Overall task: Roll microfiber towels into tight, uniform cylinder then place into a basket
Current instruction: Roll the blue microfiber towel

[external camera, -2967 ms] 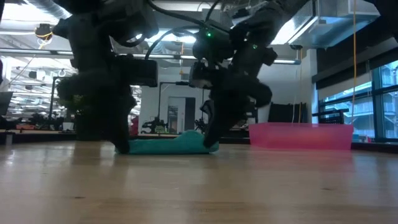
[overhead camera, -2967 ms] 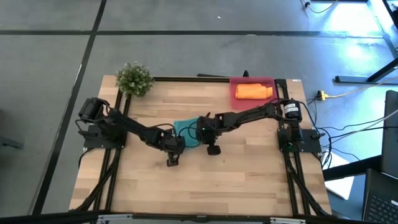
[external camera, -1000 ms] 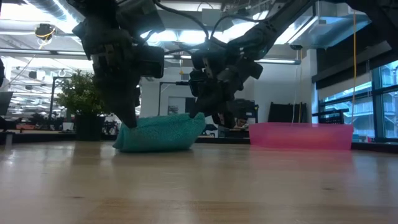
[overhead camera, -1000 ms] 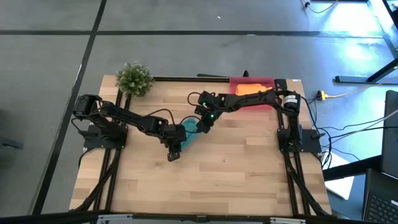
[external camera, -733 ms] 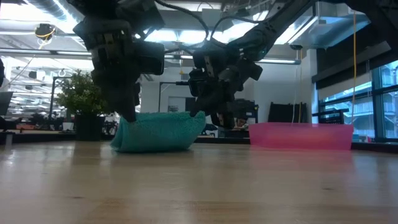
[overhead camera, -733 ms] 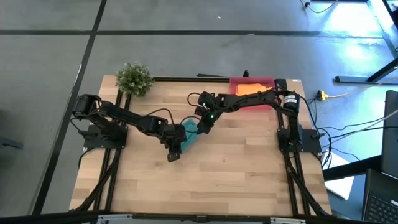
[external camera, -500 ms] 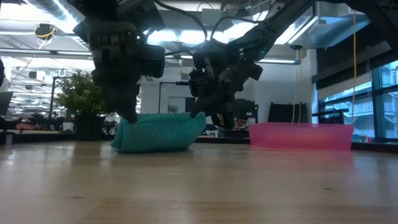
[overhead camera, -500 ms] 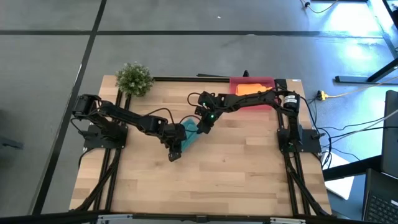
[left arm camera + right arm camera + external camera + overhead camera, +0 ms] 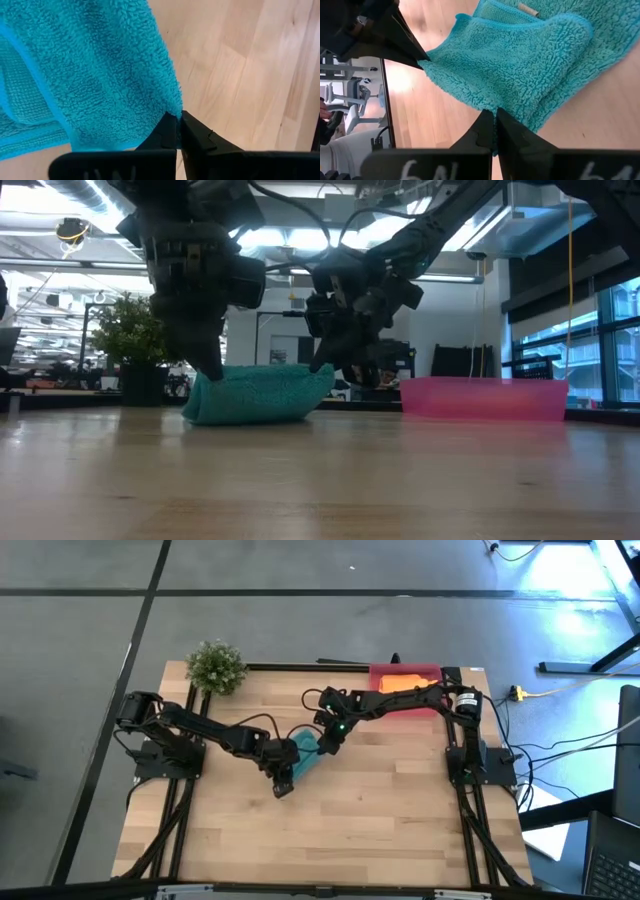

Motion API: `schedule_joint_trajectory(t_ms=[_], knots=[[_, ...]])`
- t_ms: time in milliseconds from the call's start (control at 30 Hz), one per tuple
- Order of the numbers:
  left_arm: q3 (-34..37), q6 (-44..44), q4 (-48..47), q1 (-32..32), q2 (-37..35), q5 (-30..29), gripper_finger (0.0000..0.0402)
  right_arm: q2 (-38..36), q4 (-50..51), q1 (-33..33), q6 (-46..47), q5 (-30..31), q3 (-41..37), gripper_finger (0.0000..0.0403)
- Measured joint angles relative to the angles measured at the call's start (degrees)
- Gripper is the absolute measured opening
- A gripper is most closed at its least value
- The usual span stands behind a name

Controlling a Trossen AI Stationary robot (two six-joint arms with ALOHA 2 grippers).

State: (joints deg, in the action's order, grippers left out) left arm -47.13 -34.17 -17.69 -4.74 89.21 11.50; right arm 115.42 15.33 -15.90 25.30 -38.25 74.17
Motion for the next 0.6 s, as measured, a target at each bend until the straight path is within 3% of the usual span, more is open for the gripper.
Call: schedule_joint_trajectory(t_ms=[600], knots=[[0.02,-7.74,-5.87,3.64,-3.74,0.2,0.0,0.06,2.76,0.34,-0.9,0.91,0.0,0.0009]])
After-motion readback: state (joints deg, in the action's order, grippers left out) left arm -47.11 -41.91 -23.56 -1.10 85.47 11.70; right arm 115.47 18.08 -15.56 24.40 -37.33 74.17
